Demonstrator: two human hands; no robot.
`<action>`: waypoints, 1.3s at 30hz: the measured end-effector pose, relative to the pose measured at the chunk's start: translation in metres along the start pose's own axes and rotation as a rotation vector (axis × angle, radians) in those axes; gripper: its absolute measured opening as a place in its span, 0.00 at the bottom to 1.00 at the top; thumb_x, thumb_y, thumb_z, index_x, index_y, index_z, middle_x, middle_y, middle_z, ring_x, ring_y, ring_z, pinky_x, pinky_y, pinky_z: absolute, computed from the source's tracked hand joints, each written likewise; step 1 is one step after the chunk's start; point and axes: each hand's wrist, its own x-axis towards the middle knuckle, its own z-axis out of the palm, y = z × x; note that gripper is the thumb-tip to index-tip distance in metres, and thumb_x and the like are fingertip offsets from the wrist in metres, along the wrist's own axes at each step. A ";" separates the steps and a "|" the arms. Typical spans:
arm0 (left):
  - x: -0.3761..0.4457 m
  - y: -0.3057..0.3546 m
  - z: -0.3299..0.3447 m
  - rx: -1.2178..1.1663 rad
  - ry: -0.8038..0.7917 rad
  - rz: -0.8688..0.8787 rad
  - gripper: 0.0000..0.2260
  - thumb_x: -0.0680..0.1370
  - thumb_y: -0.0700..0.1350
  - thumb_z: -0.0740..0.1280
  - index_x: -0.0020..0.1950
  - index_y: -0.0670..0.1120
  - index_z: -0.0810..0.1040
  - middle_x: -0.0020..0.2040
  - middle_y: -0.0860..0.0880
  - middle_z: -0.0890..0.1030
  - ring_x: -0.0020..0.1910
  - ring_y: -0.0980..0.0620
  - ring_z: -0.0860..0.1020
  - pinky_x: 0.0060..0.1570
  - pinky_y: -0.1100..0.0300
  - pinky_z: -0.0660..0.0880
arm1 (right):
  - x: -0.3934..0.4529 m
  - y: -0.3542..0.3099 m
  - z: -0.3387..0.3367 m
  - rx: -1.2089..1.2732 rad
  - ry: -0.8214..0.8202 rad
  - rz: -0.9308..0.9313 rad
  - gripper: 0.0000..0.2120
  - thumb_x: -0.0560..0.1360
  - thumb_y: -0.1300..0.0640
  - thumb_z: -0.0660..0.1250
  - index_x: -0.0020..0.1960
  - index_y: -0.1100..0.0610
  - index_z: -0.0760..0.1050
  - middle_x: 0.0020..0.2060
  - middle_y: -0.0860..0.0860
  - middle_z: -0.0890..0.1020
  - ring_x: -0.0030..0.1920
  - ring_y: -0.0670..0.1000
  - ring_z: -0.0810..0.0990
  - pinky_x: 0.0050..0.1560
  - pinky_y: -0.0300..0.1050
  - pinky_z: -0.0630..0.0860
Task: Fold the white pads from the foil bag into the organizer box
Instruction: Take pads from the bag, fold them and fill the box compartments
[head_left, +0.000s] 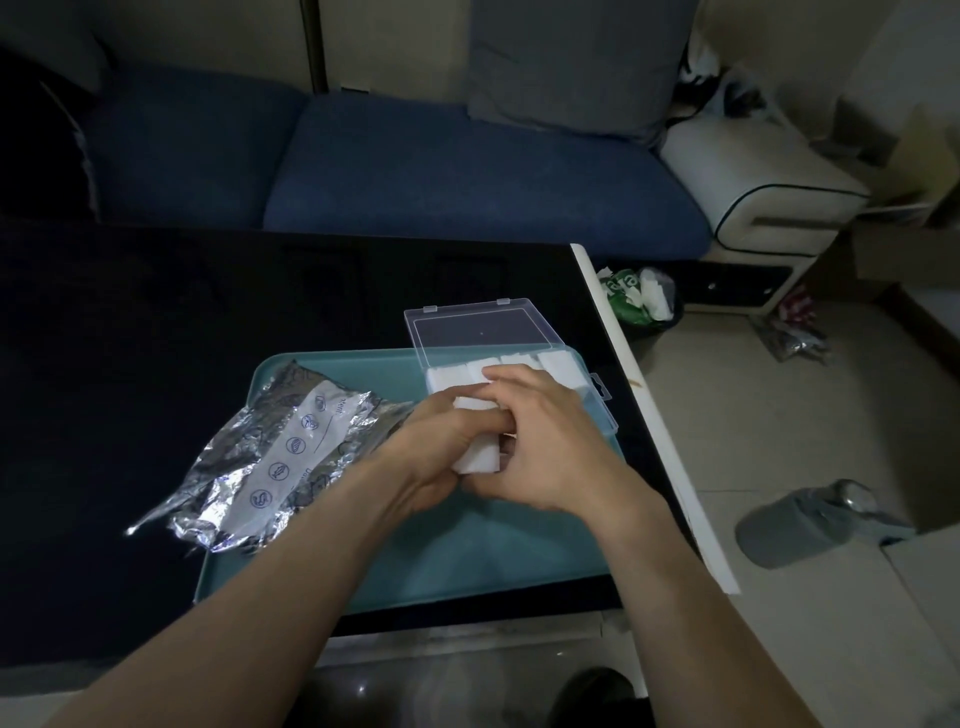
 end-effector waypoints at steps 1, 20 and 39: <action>0.000 0.000 0.000 0.007 0.008 0.006 0.13 0.71 0.30 0.69 0.55 0.35 0.77 0.42 0.37 0.78 0.39 0.44 0.78 0.34 0.58 0.78 | 0.000 -0.001 -0.001 -0.011 -0.009 0.006 0.42 0.61 0.43 0.80 0.72 0.45 0.70 0.72 0.46 0.69 0.70 0.48 0.68 0.73 0.52 0.64; 0.004 0.001 0.002 0.145 -0.201 -0.061 0.27 0.75 0.59 0.67 0.63 0.39 0.76 0.39 0.41 0.77 0.26 0.51 0.65 0.29 0.58 0.56 | -0.004 0.028 -0.025 0.584 -0.183 0.156 0.10 0.70 0.53 0.77 0.51 0.50 0.83 0.50 0.49 0.85 0.57 0.47 0.81 0.67 0.55 0.73; 0.004 0.000 -0.027 1.285 0.458 0.120 0.07 0.77 0.48 0.63 0.49 0.46 0.78 0.48 0.45 0.83 0.49 0.43 0.79 0.45 0.56 0.74 | 0.033 0.054 0.018 0.420 0.054 0.406 0.13 0.80 0.61 0.62 0.63 0.53 0.72 0.41 0.48 0.81 0.41 0.46 0.78 0.42 0.41 0.70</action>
